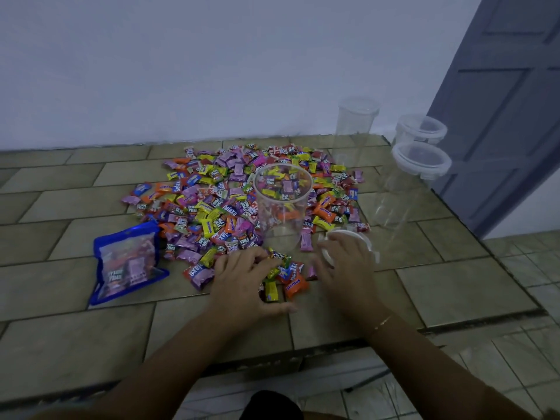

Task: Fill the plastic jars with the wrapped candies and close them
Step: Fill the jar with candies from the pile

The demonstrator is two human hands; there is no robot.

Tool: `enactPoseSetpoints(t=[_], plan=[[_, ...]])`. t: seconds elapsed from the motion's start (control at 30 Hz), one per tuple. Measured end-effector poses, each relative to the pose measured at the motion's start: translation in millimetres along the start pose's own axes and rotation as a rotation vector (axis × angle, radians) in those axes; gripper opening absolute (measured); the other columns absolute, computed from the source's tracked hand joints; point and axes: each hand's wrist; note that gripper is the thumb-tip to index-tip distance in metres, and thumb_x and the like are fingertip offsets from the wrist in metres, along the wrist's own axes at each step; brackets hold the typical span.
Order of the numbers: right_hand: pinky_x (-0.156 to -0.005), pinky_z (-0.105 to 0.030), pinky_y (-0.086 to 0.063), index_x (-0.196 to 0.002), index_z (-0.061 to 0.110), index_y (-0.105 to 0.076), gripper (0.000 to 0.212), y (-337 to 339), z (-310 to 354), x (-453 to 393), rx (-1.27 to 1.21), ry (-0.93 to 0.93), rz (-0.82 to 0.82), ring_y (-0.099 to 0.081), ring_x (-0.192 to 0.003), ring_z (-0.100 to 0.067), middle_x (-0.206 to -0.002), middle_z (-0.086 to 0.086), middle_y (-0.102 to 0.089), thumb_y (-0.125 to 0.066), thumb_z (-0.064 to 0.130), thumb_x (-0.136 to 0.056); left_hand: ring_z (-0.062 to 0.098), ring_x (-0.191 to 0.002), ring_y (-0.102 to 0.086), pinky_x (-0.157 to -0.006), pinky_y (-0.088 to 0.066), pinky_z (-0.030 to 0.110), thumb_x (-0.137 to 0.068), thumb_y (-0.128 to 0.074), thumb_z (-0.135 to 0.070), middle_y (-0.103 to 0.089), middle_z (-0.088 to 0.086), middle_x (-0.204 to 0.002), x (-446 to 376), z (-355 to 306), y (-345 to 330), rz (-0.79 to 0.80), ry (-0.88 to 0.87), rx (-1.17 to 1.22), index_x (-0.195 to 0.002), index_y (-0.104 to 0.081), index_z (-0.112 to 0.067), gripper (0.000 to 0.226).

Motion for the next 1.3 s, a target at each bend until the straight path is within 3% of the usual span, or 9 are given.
enactPoseSetpoints(t=[0.17,0.33,0.47,0.6,0.7,0.8,0.93,1.1,1.3], plan=[[-0.083,-0.036,-0.041,-0.112,0.024,-0.064,0.055,-16.4,14.6,19.7,0.078,0.197,0.089,-0.055,-0.105,-0.021,-0.114,0.0,-0.062,-0.044,0.064,-0.08,0.014,-0.124,-0.04,-0.095,-0.036,0.04,-0.082,-0.041,-0.067,-0.056,-0.006,-0.133,3.9,4.3,-5.7,-0.021,-0.033,-0.026,-0.123,-0.059,-0.033,0.057],[-0.081,-0.037,-0.042,-0.112,0.028,-0.064,0.055,-30.5,17.4,21.0,0.158,0.208,0.068,-0.056,-0.105,-0.022,-0.114,0.003,-0.062,-0.04,0.066,-0.082,0.011,-0.126,-0.04,-0.096,-0.025,0.032,-0.085,-0.046,-0.052,-0.061,-0.01,-0.127,7.8,8.3,-8.1,-0.038,-0.06,-0.019,-0.114,-0.066,-0.033,0.04],[-0.08,-0.036,-0.035,-0.107,0.034,-0.066,0.047,-35.6,18.5,20.2,0.18,0.221,0.019,-0.055,-0.1,-0.019,-0.105,0.007,-0.062,-0.038,0.064,-0.085,0.014,-0.116,-0.049,-0.098,-0.027,0.035,-0.085,-0.048,-0.05,-0.063,-0.009,-0.117,10.2,8.4,-6.6,-0.064,-0.021,0.007,-0.114,-0.065,-0.028,0.04],[-0.081,-0.036,-0.032,-0.101,0.036,-0.066,0.037,-37.7,17.1,21.5,0.215,0.255,-0.064,-0.055,-0.096,-0.019,-0.101,0.007,-0.062,-0.042,0.06,-0.086,0.017,-0.106,-0.053,-0.093,-0.039,0.034,-0.081,-0.049,-0.05,-0.06,-0.002,-0.114,10.9,6.6,-4.0,-0.009,0.058,0.073,-0.122,-0.063,-0.021,0.052],[-0.078,-0.035,-0.032,-0.1,0.032,-0.064,0.035,-40.3,18.4,22.0,0.215,0.265,-0.102,-0.056,-0.094,-0.021,-0.101,0.005,-0.063,-0.044,0.057,-0.086,0.019,-0.106,-0.056,-0.092,-0.034,0.029,-0.08,-0.047,-0.052,-0.061,-0.001,-0.117,11.9,6.6,-2.4,0.037,0.082,0.096,-0.123,-0.063,-0.019,0.056],[-0.077,-0.036,-0.038,-0.113,0.036,-0.061,0.036,-40.9,19.8,21.8,0.205,0.304,-0.05,-0.057,-0.098,-0.022,-0.107,0.005,-0.062,-0.042,0.052,-0.087,0.019,-0.112,-0.057,-0.099,-0.027,0.027,-0.081,-0.044,-0.054,-0.06,-0.001,-0.124,12.1,7.1,-2.3,0.047,0.075,0.08,-0.123,-0.063,-0.02,0.057],[-0.076,-0.036,-0.042,-0.111,0.036,-0.064,0.036,-38.4,19.6,21.4,0.203,0.337,0.004,-0.057,-0.1,-0.021,-0.109,0.004,-0.062,-0.043,0.053,-0.086,0.014,-0.12,-0.052,-0.102,-0.014,0.027,-0.088,-0.046,-0.047,-0.056,-0.006,-0.13,9.4,6.1,-0.2,0.056,0.067,0.082,-0.111,-0.064,-0.026,0.036],[-0.073,-0.029,-0.044,-0.086,0.021,-0.063,0.027,-41.8,20.5,19.5,0.129,0.354,-0.041,-0.054,-0.088,-0.018,-0.092,0.0,-0.061,-0.053,0.046,-0.081,0.014,-0.093,-0.055,-0.083,-0.02,0.021,-0.082,-0.044,-0.036,-0.061,-0.007,-0.094,11.6,6.2,-4.2,-0.032,0.045,0.164,-0.085,-0.06,-0.024,0.021],[-0.067,-0.029,-0.046,-0.081,0.015,-0.061,0.022,-42.3,21.0,21.3,0.001,0.286,-0.091,-0.055,-0.077,-0.021,-0.082,-0.003,-0.059,-0.047,0.031,-0.08,0.007,-0.094,-0.045,-0.081,-0.019,0.019,-0.076,-0.05,-0.016,-0.061,-0.003,-0.094,10.0,9.1,-6.2,-0.068,0.022,0.23,-0.088,-0.064,-0.021,0.019]])
Point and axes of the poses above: each hand's wrist, its own x-axis away from the middle knuckle, its own y-axis out of the back of the hand, z = x × y
